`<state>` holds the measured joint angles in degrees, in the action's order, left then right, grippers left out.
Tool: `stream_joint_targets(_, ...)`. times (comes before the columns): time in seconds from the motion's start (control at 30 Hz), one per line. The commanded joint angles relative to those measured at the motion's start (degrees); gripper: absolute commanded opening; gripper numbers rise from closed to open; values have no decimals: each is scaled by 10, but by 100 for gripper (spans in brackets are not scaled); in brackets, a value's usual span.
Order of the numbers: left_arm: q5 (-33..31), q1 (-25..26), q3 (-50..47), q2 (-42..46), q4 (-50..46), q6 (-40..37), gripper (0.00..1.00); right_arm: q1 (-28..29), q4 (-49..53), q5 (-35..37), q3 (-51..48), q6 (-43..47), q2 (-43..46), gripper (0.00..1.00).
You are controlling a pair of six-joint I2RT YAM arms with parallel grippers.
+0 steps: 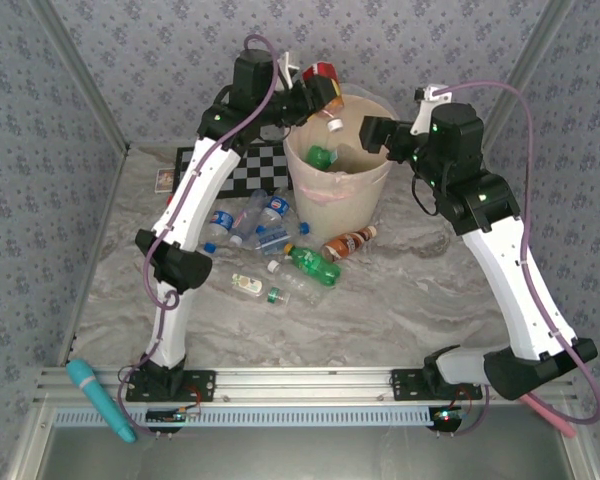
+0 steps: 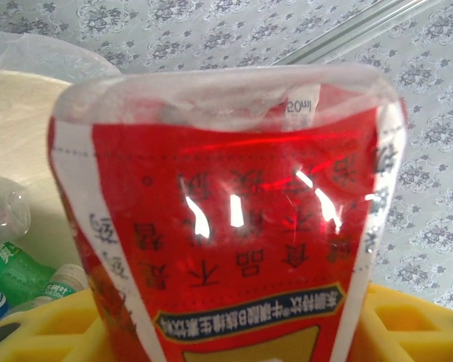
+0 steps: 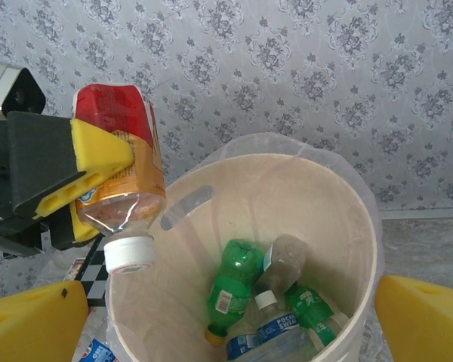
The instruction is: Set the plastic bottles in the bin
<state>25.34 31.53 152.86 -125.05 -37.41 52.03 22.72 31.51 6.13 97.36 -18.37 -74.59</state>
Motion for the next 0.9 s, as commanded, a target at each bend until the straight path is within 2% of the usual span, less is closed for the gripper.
stream_joint_targets(0.0,14,3,22,-4,14,5,56,-4,-5,16,-9,2,12,100)
stream_joint_targets(0.07,15,3,23,-3,13,4,59,-5,-6,16,-12,1,13,100)
stream_joint_targets(0.1,15,2,24,-2,10,4,65,-5,-6,16,-13,-1,13,100)
stream_joint_targets(0.13,15,3,25,-1,8,3,71,-4,-7,17,-14,-1,13,100)
stream_joint_targets(0.2,13,3,25,2,4,-1,91,-3,-9,15,-15,-3,13,100)
stream_joint_targets(0.23,10,3,25,3,3,-2,97,-4,-10,15,-16,-4,13,100)
stream_joint_targets(0.57,3,3,26,21,-12,-21,97,1,-14,10,-16,-10,10,100)
stream_joint_targets(0.87,-43,2,23,53,-101,-97,100,13,-13,6,-23,-5,9,100)
